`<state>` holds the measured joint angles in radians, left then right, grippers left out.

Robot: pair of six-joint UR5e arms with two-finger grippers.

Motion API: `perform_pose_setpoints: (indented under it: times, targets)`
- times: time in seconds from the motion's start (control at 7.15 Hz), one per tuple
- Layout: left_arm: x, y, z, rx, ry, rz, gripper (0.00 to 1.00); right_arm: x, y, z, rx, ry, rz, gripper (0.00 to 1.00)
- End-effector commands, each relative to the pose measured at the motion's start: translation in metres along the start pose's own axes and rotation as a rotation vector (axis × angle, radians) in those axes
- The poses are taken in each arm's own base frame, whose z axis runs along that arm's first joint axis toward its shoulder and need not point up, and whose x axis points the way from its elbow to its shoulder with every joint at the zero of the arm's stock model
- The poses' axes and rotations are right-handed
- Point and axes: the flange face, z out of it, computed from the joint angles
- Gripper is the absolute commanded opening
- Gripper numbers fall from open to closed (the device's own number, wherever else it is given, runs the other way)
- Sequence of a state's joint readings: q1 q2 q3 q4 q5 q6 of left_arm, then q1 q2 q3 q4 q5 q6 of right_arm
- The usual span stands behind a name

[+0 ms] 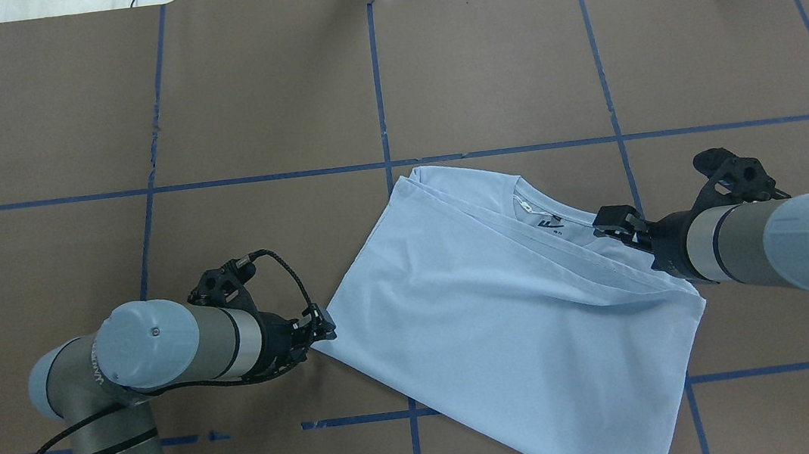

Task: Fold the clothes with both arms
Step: 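Grasp opposite corners of the folded shirt with both grippers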

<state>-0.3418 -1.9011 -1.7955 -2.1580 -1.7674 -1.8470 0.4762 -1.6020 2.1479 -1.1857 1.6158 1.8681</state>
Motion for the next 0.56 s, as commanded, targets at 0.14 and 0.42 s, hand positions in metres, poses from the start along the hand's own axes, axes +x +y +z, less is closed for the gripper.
perform_pose_setpoints:
  times: [0.14,0.42]
  targets:
    - [-0.0008,0.0041,0.0036,0.000,-0.006,0.003,0.56,0.0057,-0.0013,-0.0024,-0.004,0.009,0.001,1.00]
    - [-0.0003,0.0035,0.0121,0.002,-0.017,0.001,0.56,0.0058,-0.0003,-0.0023,-0.008,0.009,-0.001,1.00]
